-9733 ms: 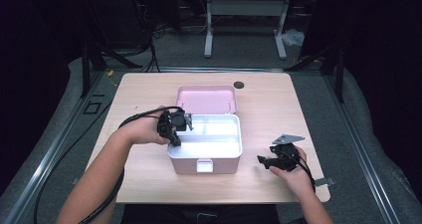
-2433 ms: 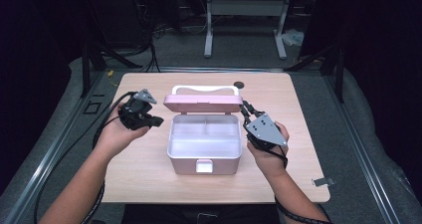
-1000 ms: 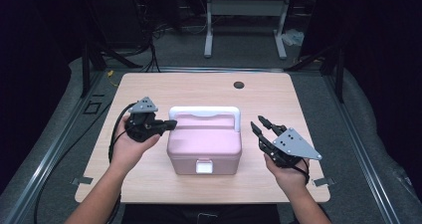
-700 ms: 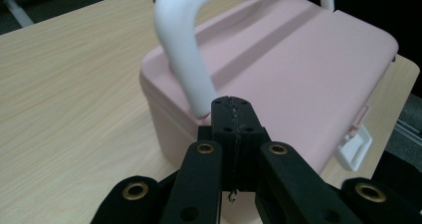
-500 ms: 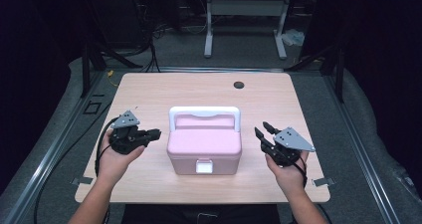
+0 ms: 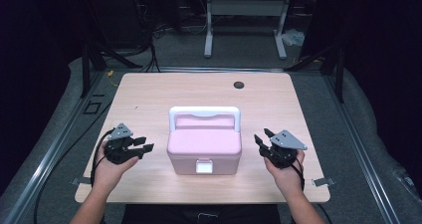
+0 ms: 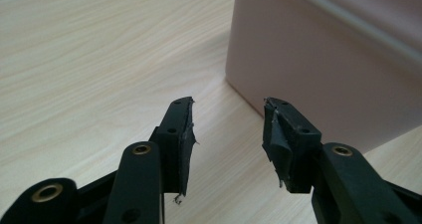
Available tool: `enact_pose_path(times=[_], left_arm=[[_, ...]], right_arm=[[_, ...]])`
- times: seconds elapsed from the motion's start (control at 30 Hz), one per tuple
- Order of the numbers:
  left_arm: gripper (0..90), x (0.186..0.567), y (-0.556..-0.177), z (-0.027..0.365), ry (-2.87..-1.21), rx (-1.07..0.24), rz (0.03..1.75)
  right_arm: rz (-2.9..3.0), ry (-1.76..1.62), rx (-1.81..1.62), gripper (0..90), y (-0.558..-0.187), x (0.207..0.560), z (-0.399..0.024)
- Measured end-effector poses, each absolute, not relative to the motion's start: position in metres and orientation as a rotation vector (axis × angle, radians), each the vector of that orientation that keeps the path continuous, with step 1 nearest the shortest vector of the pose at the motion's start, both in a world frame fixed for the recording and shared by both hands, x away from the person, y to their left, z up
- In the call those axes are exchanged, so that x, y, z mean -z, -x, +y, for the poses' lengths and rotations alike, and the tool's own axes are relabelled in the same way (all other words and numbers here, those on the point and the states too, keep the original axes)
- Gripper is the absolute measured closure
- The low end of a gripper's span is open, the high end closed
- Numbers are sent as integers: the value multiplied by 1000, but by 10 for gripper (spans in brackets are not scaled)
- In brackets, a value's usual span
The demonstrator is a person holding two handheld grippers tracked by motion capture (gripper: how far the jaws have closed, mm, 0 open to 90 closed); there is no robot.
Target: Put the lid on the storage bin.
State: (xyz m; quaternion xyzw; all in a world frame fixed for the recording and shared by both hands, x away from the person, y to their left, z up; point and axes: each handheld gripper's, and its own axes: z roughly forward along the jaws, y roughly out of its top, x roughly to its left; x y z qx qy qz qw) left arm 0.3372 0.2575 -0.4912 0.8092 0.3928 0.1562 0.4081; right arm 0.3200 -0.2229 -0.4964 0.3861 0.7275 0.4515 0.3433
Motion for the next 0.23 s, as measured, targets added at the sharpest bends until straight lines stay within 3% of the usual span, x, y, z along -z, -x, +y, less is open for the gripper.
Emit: enact_pose_path(times=[0.23], left_arm=[[531, 502, -339, 258, -2069, -378, 1001]], right_arm=[[1916, -1036, -1164, 537, -323, 503, -224]])
